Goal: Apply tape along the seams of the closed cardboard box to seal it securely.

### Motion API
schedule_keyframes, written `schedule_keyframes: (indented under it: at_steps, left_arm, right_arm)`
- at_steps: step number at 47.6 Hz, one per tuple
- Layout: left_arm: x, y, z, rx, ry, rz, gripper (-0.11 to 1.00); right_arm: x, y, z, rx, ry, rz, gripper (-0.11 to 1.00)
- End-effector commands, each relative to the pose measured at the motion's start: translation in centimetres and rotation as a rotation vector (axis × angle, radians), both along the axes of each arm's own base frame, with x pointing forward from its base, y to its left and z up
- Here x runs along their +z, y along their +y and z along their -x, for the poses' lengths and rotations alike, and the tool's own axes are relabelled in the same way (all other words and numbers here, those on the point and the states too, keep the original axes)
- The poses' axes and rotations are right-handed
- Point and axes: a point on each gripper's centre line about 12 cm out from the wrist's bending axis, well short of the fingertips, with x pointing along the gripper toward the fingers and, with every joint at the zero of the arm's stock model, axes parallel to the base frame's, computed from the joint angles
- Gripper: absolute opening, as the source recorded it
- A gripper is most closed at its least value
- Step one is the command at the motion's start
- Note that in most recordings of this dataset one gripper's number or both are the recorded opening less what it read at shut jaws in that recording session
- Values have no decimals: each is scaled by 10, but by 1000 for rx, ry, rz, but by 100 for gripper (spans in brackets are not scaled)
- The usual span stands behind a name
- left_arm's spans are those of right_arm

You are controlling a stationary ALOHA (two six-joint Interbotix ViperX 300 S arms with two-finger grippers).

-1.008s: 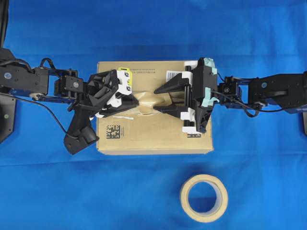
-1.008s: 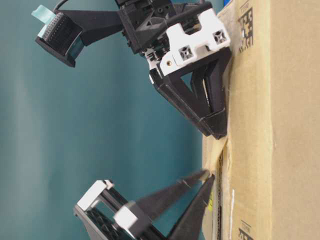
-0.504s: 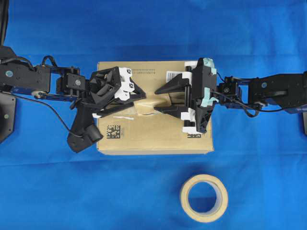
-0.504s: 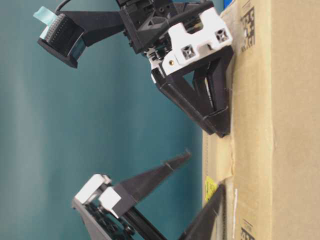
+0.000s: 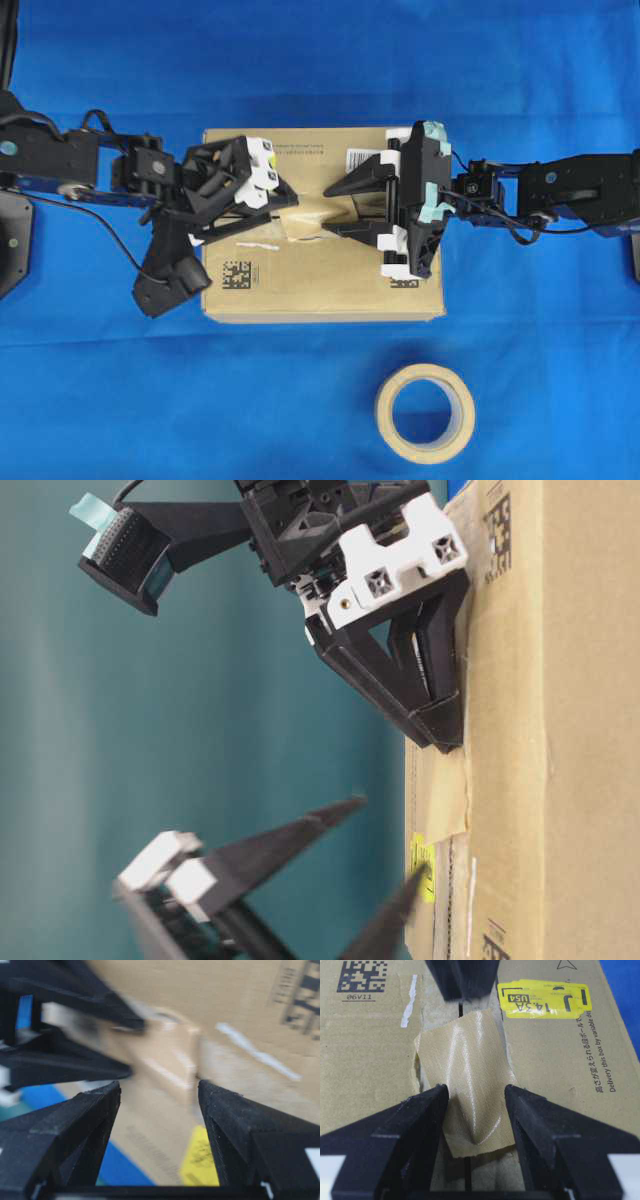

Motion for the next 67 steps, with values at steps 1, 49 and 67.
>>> schedule_keyframes:
  at_steps: [1,49,67]
  left_arm:
    - [21,2,3,23,-106,19,59]
    - [32,-5,-8,408,-416,806,0]
    - [-8,10,-22,566,-357,942,0]
  right_arm:
    - [4,2,1,4,-2,-3,57]
    - [79,-12,3,-9,-254,74,0]
    - [50,-15,-17,-23,-200,54,0]
